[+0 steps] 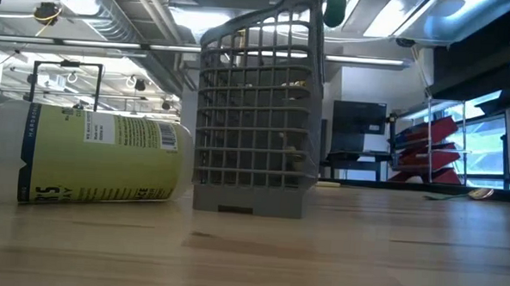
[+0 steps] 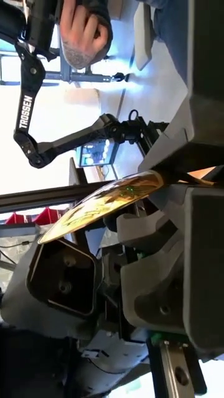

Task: Sort silverware
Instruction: Put the spoon into the silverware basket

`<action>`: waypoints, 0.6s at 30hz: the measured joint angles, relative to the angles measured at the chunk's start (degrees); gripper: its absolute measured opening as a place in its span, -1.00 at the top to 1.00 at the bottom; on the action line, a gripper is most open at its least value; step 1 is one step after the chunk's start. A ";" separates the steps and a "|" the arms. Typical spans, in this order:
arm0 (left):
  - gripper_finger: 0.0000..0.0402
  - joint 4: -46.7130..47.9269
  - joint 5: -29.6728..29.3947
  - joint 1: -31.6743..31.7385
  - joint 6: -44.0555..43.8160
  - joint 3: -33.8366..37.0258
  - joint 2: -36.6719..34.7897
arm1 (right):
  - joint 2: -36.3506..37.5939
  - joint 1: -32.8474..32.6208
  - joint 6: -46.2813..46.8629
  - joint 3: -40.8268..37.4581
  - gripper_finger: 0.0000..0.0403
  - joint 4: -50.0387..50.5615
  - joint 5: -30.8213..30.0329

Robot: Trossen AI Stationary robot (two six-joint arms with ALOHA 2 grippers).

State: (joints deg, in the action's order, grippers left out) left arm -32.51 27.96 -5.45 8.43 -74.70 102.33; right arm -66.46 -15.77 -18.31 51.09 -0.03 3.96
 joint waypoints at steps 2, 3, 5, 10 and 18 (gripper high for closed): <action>0.97 0.20 0.11 0.17 0.00 0.00 0.02 | 0.11 0.00 -0.02 0.00 0.87 0.59 -0.69; 0.98 0.52 0.34 0.30 0.29 0.00 0.02 | 0.22 0.00 -0.02 0.00 0.82 0.74 -1.28; 0.99 0.74 0.41 0.37 0.53 0.00 0.02 | 0.74 0.00 -0.02 0.00 0.71 1.70 -2.93; 0.99 1.07 1.75 0.08 -0.02 0.00 -0.14 | 4.48 0.21 0.27 0.00 0.40 6.74 -11.11; 0.99 3.36 1.04 0.26 1.35 0.00 -4.38 | 12.08 -0.39 4.99 0.00 0.24 15.49 -15.80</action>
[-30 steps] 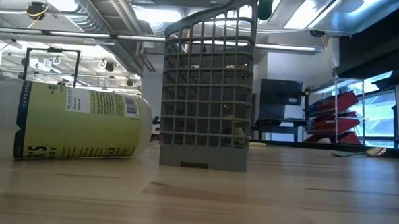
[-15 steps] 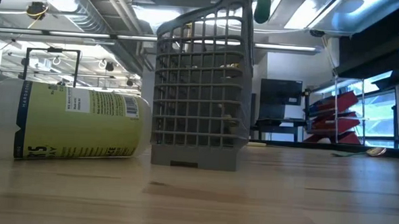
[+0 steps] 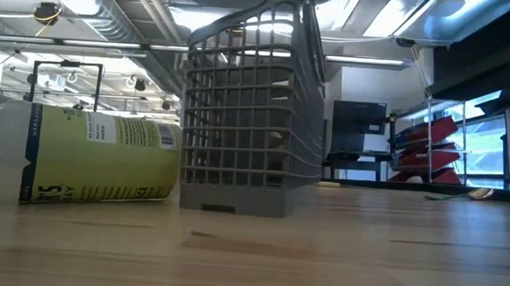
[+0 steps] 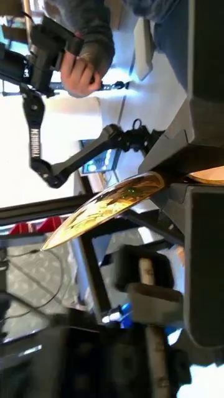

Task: Sort silverware
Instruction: Put the spoon into the silverware basket

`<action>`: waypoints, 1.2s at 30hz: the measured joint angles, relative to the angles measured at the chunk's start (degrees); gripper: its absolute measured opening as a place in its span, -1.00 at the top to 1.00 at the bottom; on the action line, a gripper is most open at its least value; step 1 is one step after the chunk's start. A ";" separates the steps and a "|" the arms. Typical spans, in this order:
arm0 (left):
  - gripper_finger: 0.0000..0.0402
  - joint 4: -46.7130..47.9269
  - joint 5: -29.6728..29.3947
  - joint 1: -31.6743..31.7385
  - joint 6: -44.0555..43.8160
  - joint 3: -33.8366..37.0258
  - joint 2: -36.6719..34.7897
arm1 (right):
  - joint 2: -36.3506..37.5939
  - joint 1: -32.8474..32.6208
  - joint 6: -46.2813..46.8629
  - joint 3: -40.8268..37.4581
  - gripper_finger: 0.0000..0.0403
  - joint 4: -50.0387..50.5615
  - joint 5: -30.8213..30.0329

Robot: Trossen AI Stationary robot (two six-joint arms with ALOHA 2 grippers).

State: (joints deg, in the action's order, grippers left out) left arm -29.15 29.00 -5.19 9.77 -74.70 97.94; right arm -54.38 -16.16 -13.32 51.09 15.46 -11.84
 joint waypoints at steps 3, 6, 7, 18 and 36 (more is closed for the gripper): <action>1.00 1.27 -1.64 -0.07 1.09 0.02 -3.11 | 1.09 -0.79 2.15 -0.04 0.27 1.91 -1.44; 1.00 1.50 -3.29 -0.04 1.27 0.00 -6.41 | 0.99 -2.04 4.52 -0.07 0.31 3.54 -1.46; 1.00 1.83 -4.07 -0.04 1.67 0.00 -7.40 | 0.79 -2.49 5.51 -0.07 0.32 3.96 -1.50; 1.00 -3.21 -27.58 2.35 7.10 -0.02 -11.03 | -8.04 -4.13 17.89 -4.42 0.49 2.79 -9.61; 1.00 3.38 -41.32 19.11 5.31 -4.88 -5.08 | -10.49 -13.64 50.39 -26.25 0.53 -13.06 -9.30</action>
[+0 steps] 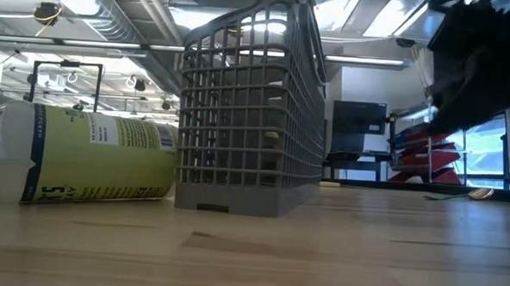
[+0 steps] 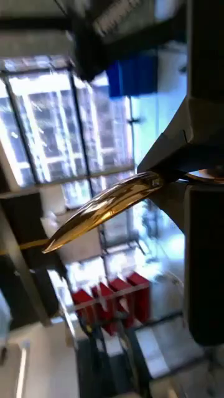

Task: Sort silverware
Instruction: Put the spoon into the silverware basket

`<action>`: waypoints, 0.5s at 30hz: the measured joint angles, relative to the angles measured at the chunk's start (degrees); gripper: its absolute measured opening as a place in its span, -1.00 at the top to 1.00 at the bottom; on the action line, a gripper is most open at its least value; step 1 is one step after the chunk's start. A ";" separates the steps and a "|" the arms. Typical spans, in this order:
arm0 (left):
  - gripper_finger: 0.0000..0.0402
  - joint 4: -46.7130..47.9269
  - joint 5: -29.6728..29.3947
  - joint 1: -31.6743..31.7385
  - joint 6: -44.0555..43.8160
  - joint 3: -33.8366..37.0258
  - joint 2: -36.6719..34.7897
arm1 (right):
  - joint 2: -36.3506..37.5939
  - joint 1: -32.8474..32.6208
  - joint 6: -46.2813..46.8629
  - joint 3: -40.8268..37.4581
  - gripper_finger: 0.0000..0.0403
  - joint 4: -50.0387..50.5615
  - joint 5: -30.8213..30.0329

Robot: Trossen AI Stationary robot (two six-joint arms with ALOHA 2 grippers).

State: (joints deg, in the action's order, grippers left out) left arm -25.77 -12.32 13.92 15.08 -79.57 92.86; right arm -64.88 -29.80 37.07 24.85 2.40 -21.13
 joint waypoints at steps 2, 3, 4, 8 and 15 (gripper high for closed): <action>1.00 -1.32 -0.26 0.65 0.58 -0.21 1.61 | -0.03 -1.22 -0.12 -0.02 0.53 -2.39 -3.04; 1.00 -2.51 -0.46 0.63 1.83 -0.26 2.84 | -0.03 -1.60 -0.73 -0.03 0.53 -3.64 -4.68; 1.00 -4.08 -0.80 0.49 3.37 -0.28 4.27 | -0.03 -1.94 -1.31 -0.03 0.53 -4.89 -6.27; 1.00 -9.33 -3.96 -1.08 6.68 -0.11 10.41 | -0.26 -2.60 -2.77 -0.03 0.53 -6.24 -9.51; 1.00 -17.10 -13.32 -5.00 13.71 -0.12 17.87 | -4.10 -2.58 -2.79 -0.05 0.53 -5.82 -9.67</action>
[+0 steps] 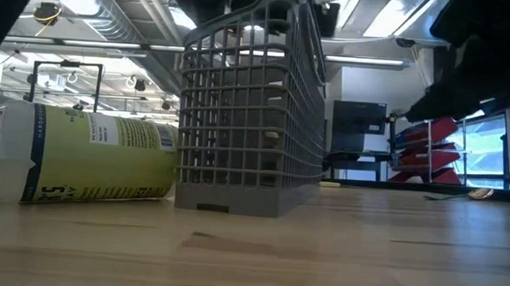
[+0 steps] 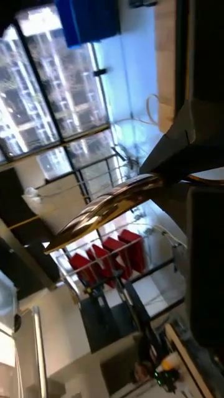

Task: Sort silverware
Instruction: Put the spoon into the silverware basket

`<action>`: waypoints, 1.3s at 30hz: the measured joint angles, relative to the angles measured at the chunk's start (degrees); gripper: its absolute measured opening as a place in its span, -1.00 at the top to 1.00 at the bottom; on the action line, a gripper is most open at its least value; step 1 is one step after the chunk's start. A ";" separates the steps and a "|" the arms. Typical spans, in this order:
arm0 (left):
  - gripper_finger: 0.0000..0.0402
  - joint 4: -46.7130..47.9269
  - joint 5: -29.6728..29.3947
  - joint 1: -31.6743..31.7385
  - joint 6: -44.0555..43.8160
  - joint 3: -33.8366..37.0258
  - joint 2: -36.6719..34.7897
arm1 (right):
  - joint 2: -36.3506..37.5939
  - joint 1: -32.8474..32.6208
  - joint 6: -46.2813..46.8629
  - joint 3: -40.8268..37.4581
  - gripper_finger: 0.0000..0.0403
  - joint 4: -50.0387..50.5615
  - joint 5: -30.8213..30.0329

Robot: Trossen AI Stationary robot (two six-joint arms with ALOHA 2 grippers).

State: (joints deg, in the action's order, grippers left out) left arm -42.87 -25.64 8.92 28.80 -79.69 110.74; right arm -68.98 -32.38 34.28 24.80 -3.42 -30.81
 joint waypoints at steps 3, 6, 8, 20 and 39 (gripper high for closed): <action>1.00 -1.15 -1.06 -0.92 0.13 0.01 0.82 | -2.61 0.00 0.75 -0.02 0.53 -0.46 0.46; 1.00 -2.16 -2.30 -1.48 -0.09 -0.03 1.47 | -5.11 0.00 1.42 -0.04 0.53 -2.38 0.60; 1.00 -1.94 -3.35 -2.09 -0.30 0.21 1.79 | -6.80 0.02 1.44 -0.04 0.53 -4.46 0.94; 1.00 -12.12 -15.37 -7.90 0.87 5.90 0.77 | -10.79 0.04 1.47 -0.04 0.53 -8.08 3.43; 1.00 -14.89 -27.55 -13.34 7.64 7.97 0.46 | -10.79 0.04 1.27 -0.02 0.53 -9.41 3.41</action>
State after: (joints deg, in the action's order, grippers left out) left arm -57.76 -53.19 -4.42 36.43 -71.72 111.20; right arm -79.77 -32.34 35.55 24.77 -12.83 -27.40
